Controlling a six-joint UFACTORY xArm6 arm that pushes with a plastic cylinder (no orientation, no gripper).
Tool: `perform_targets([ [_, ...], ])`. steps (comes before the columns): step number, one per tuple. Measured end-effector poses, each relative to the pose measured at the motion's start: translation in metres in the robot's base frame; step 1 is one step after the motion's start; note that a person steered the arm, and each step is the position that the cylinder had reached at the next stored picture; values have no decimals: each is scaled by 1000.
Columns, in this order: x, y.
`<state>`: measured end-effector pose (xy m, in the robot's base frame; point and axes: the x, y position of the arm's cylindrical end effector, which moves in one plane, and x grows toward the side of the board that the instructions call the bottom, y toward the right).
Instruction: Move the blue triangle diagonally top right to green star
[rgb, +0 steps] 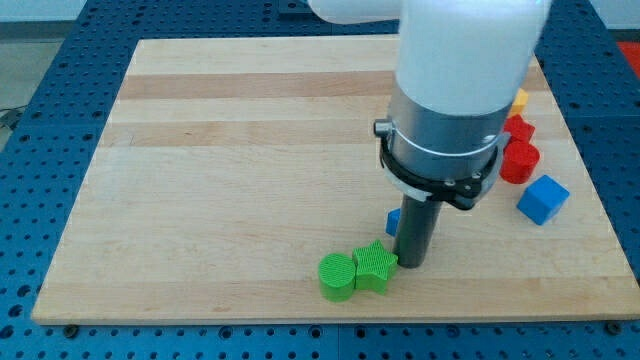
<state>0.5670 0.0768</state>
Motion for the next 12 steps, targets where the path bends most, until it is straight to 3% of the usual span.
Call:
perform_targets([
  [2, -4, -22],
  [3, -32, -60],
  [4, -34, -37],
  [5, -11, 19],
  [6, 0, 36],
  [9, -6, -15],
  [10, -51, -31],
  [11, -59, -22],
  [12, -25, 14],
])
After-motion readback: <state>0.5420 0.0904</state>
